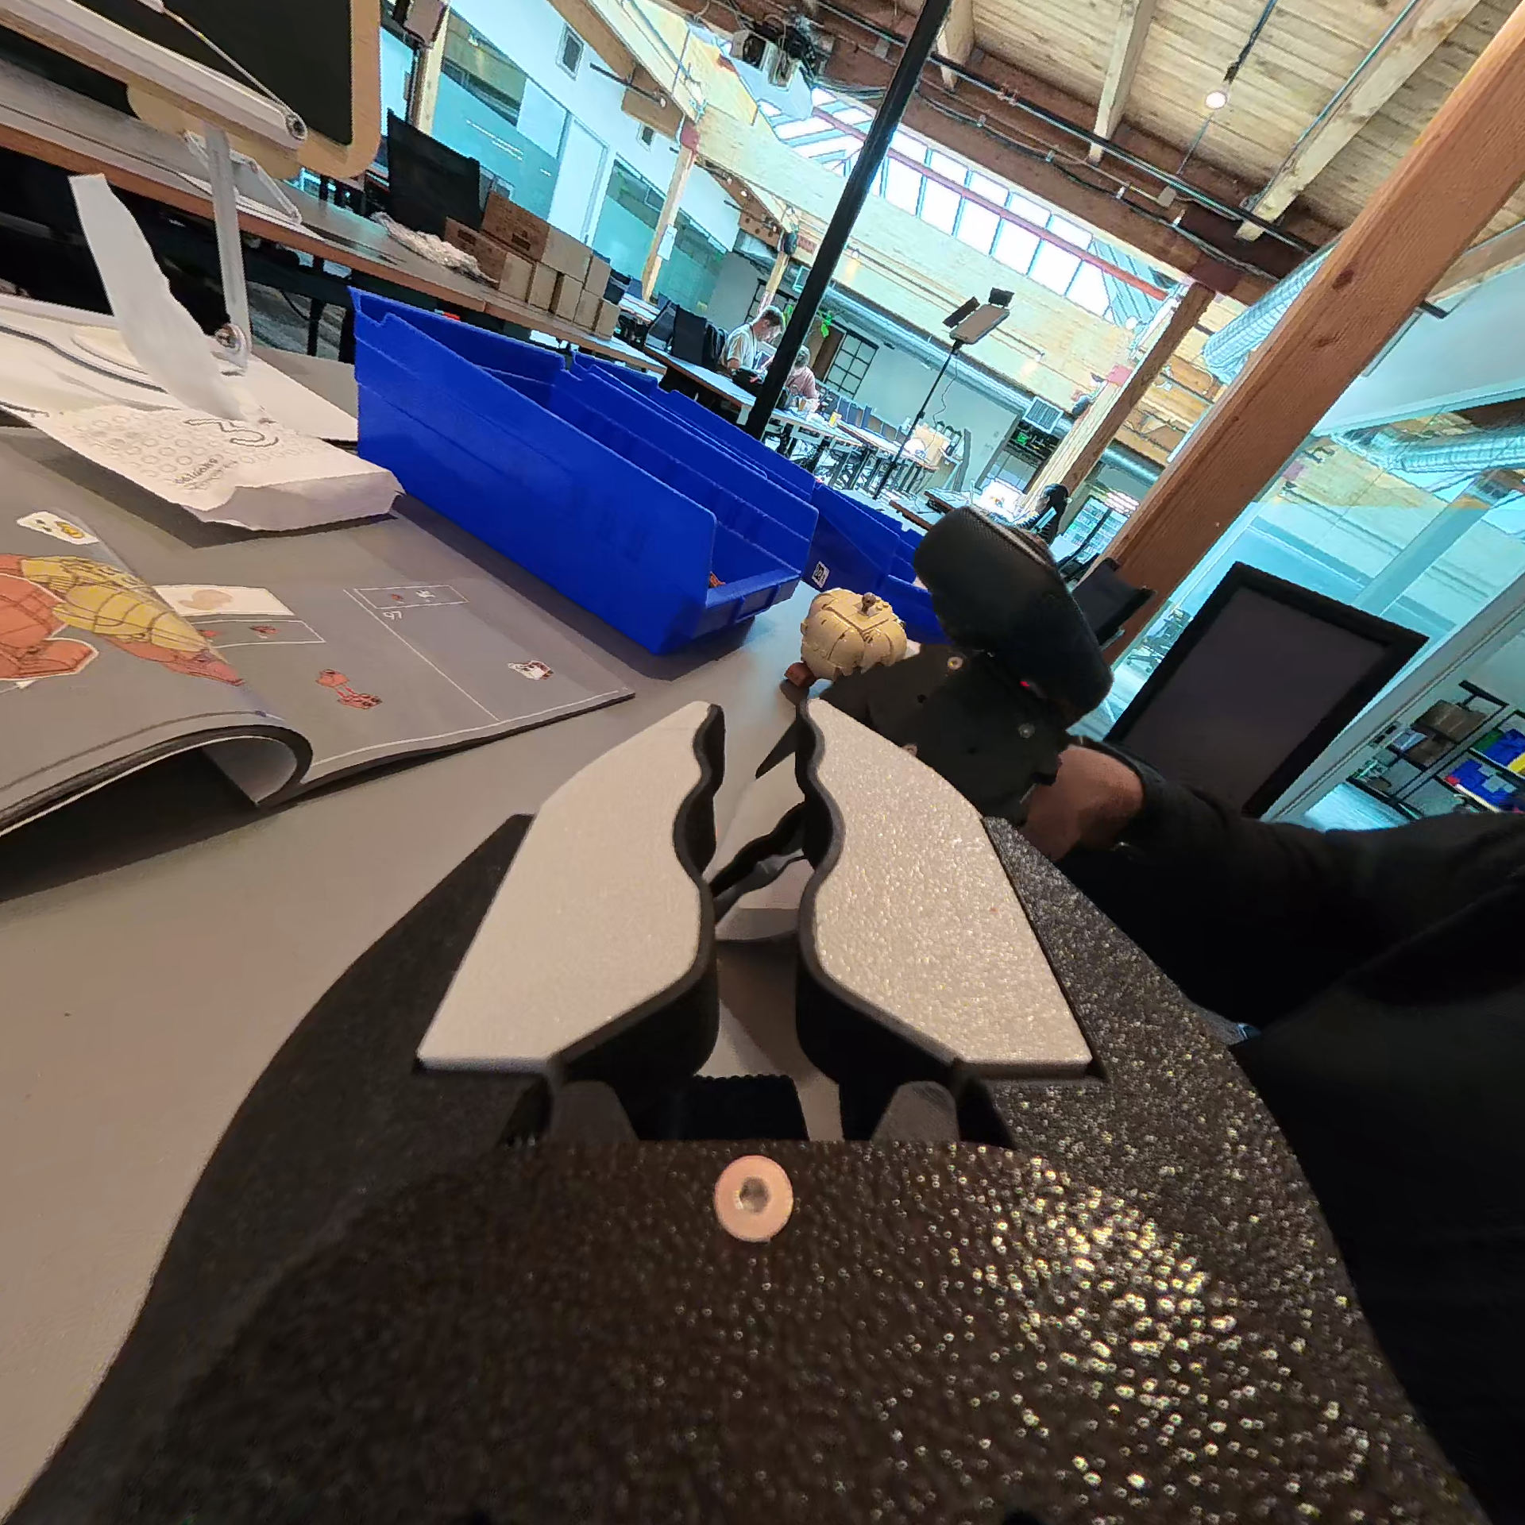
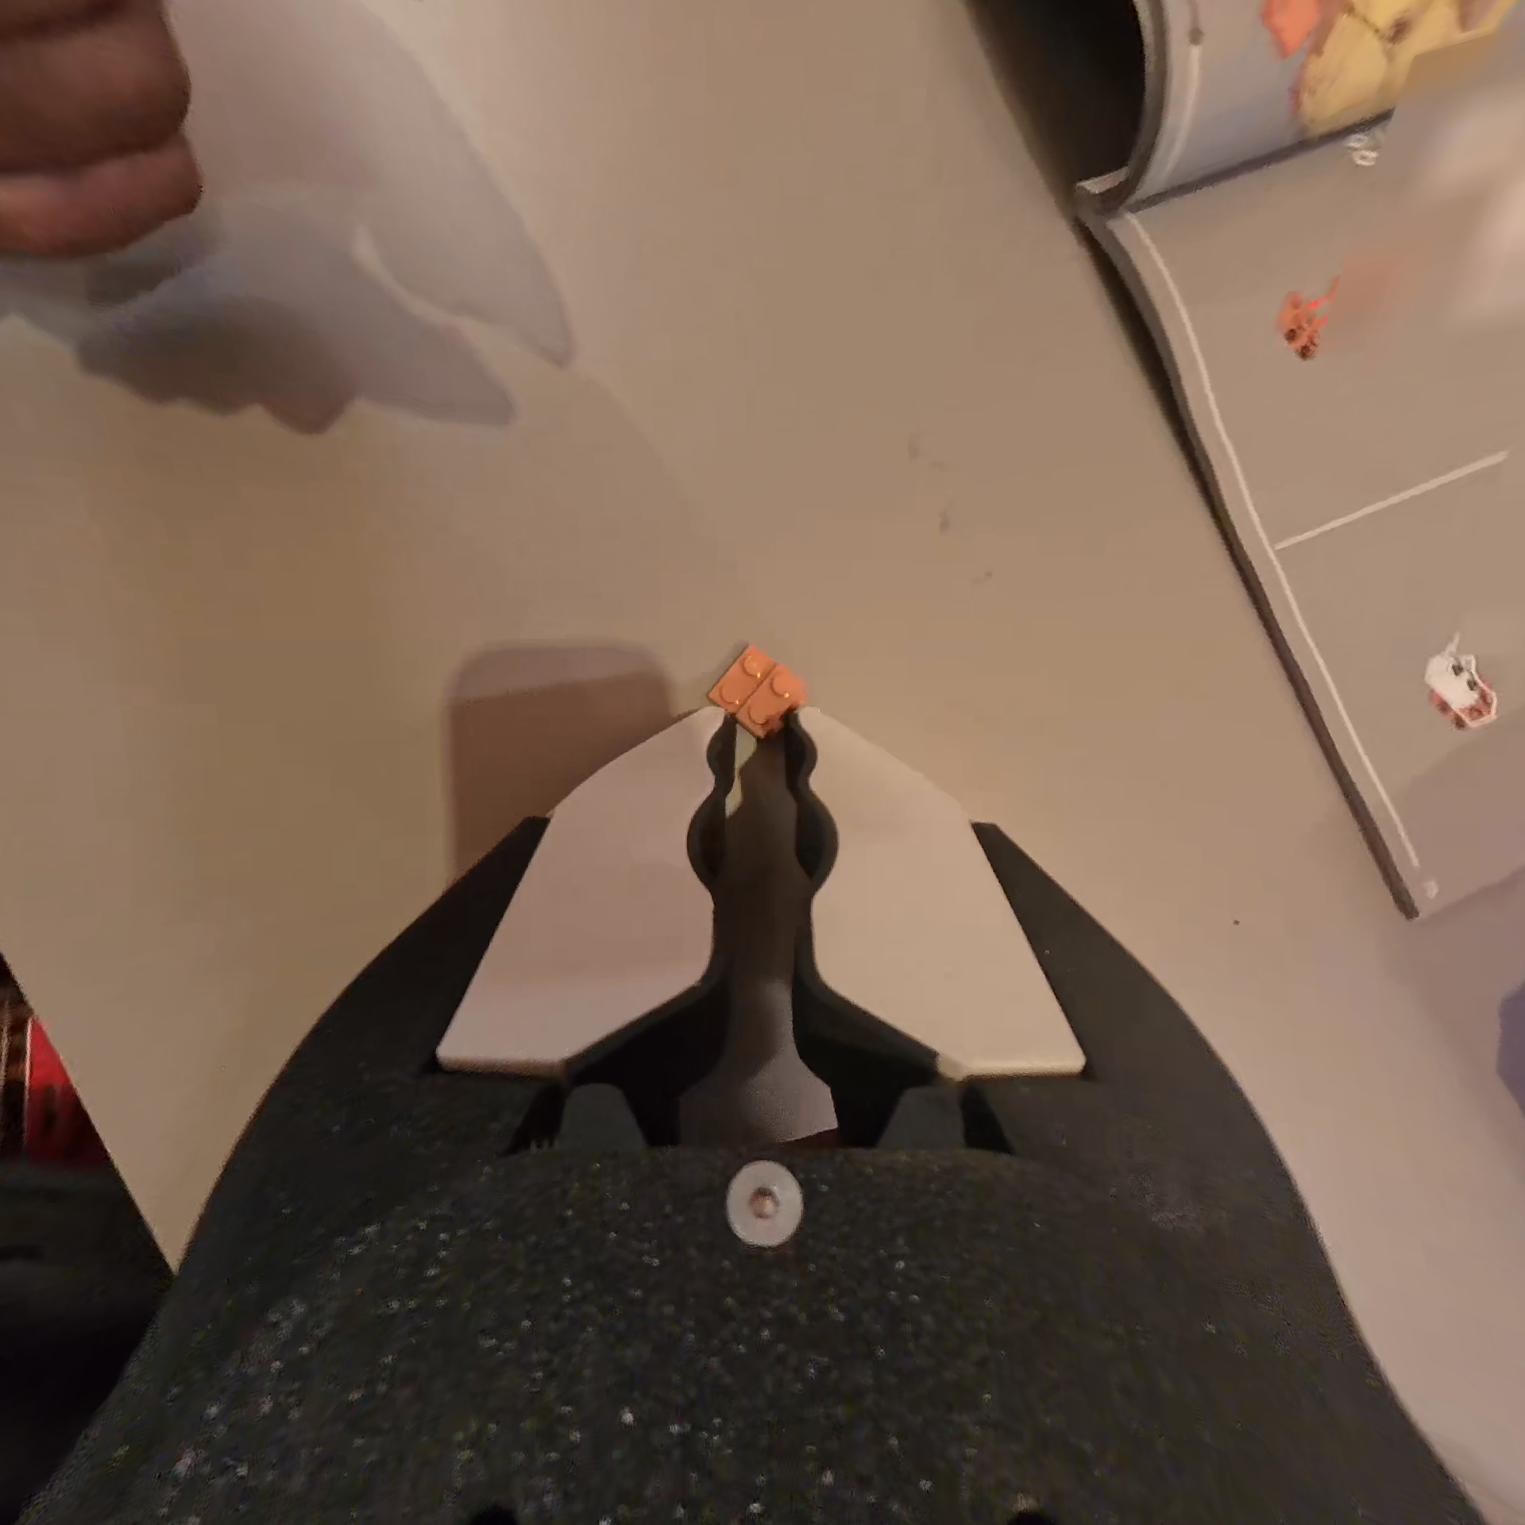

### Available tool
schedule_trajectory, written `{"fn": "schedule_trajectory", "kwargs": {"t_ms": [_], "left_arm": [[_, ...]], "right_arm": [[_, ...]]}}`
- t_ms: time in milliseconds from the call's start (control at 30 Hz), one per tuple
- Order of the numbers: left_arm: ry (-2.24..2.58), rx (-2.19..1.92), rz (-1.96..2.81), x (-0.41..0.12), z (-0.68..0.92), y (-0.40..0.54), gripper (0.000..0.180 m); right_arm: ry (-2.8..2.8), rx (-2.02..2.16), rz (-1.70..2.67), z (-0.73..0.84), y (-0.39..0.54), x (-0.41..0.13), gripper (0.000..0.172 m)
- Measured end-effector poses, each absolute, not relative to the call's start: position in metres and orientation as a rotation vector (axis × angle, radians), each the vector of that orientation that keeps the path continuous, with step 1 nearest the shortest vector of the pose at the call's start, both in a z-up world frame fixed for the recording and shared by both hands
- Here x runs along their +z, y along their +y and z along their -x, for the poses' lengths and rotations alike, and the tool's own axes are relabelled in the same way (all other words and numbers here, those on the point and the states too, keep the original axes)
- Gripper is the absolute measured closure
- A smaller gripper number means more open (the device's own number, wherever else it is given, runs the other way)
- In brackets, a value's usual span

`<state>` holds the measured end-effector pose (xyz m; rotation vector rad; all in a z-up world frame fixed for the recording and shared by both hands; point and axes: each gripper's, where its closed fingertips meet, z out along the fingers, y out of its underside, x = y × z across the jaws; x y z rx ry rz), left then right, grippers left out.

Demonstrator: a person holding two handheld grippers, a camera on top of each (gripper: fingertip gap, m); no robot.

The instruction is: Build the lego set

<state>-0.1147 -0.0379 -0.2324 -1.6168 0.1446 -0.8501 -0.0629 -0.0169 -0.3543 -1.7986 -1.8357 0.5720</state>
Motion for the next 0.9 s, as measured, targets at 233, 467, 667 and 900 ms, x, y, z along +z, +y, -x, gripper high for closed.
{"fn": "schedule_trajectory", "kwargs": {"t_ms": [233,467,667,900], "left_arm": [[0.141,-0.847,1.620,-0.233,0.114,-0.037,0.165],[0.132,-0.848,1.615,-0.233,0.116,-0.037,0.165],[0.136,-0.846,1.621,-0.234,0.115,-0.037,0.166],[0.147,-0.848,1.636,-0.236,0.113,-0.037,0.165]], "right_arm": [[-1.626,0.442,1.841,0.065,0.008,-0.352,0.160],[-1.703,0.555,1.786,0.040,0.014,-0.335,0.145],[-1.762,0.557,1.848,0.027,0.017,-0.347,0.144],[-1.803,0.553,1.811,0.036,0.017,-0.353,0.153]]}}
